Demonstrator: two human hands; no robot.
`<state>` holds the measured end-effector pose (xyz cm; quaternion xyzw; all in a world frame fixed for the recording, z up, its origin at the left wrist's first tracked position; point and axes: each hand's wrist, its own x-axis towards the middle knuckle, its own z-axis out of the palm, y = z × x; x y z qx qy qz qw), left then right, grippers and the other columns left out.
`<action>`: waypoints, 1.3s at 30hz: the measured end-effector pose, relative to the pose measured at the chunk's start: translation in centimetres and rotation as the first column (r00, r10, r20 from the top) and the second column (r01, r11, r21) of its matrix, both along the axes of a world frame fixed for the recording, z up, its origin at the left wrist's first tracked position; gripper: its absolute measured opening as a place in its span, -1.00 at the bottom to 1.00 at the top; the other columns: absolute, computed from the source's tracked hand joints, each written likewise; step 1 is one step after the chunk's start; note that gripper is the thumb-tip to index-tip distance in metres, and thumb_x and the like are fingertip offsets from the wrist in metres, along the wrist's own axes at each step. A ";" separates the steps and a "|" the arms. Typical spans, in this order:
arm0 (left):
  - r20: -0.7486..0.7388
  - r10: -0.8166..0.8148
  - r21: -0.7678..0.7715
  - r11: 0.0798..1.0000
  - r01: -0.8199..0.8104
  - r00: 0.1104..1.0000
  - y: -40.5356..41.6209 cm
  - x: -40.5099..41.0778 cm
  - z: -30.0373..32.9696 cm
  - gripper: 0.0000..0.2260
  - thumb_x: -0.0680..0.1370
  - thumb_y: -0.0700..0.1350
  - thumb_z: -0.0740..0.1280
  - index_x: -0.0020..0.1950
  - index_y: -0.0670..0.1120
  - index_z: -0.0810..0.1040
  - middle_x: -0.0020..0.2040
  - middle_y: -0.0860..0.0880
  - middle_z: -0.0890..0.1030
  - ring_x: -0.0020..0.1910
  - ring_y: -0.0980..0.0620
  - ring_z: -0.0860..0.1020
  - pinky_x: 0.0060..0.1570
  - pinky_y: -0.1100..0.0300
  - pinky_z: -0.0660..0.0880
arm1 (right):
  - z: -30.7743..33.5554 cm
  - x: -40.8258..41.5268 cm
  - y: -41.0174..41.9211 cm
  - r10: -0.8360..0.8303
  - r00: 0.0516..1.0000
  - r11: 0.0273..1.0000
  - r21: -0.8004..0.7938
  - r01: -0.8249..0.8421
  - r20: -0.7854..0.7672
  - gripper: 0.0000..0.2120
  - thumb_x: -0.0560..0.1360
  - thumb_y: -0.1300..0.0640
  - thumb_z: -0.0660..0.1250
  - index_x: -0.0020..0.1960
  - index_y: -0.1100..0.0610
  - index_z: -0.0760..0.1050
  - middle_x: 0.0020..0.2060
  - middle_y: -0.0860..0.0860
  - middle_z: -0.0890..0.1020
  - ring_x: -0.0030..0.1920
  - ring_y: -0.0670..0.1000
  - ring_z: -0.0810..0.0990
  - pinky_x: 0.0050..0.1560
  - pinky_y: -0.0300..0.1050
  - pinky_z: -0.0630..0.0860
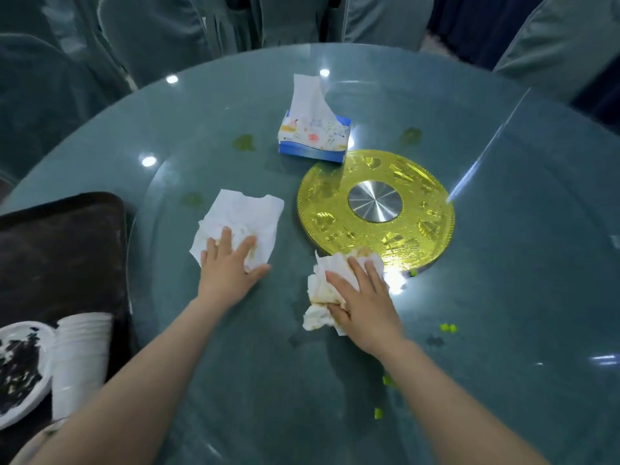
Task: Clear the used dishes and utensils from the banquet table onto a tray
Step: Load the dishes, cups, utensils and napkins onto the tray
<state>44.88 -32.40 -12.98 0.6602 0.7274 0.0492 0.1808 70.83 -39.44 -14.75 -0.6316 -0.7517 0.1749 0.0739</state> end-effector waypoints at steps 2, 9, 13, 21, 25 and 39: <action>0.064 0.023 0.094 0.995 -0.029 0.998 -0.6 0.4 -0.1 -0.62 0.56 0.06 0.29 0.38 0.10 0.43 0.55 -0.09 0.17 0.48 -0.21 0.16 0.33 -0.05 0.21 | 0.0 0.0 0.1 -0.007 1.000 1.000 0.011 0.007 -0.007 -0.51 0.57 -0.10 0.16 0.47 -0.25 0.15 0.56 -0.05 -0.03 0.53 0.06 -0.17 0.48 0.02 -0.05; 0.209 0.071 0.204 0.972 -0.114 0.975 -4.2 -1.1 3.0 -0.69 0.57 -0.23 0.21 0.09 0.08 0.67 0.17 0.03 0.63 0.02 -0.14 0.57 -0.15 0.16 0.37 | 1.7 -0.5 0.1 -0.102 0.981 0.995 -0.004 0.103 -0.165 -0.53 0.54 0.26 0.23 0.39 -0.07 0.40 0.51 0.03 0.19 0.51 0.11 0.04 0.39 -0.08 0.13; 0.308 0.122 0.313 0.923 -0.222 0.944 -7.3 -5.3 6.1 -0.73 0.54 -0.25 0.30 0.11 0.03 0.67 0.24 0.04 0.60 0.18 -0.06 0.56 0.01 0.27 0.36 | 3.7 -2.0 0.3 -0.184 0.923 0.977 0.044 0.210 -0.337 -0.53 0.45 0.39 0.23 0.28 0.05 0.53 0.37 0.11 0.38 0.36 0.15 0.33 0.13 -0.17 0.35; 0.432 0.248 0.332 0.850 -0.408 0.867 -15.1 -15.1 9.1 -0.71 0.56 -0.27 0.26 0.20 -0.03 0.62 0.31 0.00 0.54 0.36 0.05 0.42 0.24 0.38 0.22 | 8.5 -16.7 -0.6 0.007 0.803 0.994 0.091 0.059 -0.596 -0.57 0.46 0.40 0.24 0.27 0.09 0.54 0.09 0.03 0.45 0.02 0.03 0.47 -0.17 -0.50 0.35; 0.432 0.339 0.313 0.813 -0.491 0.836 -18.7 -20.8 8.7 -0.70 0.58 -0.24 0.24 0.24 -0.02 0.58 0.34 0.04 0.50 0.36 0.03 0.42 0.26 0.24 0.29 | 9.7 -25.8 -1.8 0.093 0.742 0.995 0.077 -0.055 -0.664 -0.57 0.45 0.38 0.29 0.29 0.12 0.45 0.19 0.10 0.48 0.15 0.07 0.47 0.13 -0.15 0.39; 0.386 0.437 0.072 0.864 -0.499 0.813 -20.4 -32.4 7.6 -0.46 0.56 -0.04 0.29 0.51 0.15 0.22 0.57 -0.09 0.08 0.41 -0.12 0.34 0.11 0.18 0.26 | 9.1 -44.7 -1.0 0.237 0.839 0.956 -0.037 -0.292 -0.490 -0.20 0.38 -0.14 0.45 0.50 -0.02 0.16 0.45 0.04 0.20 0.43 0.11 0.22 0.42 0.03 0.25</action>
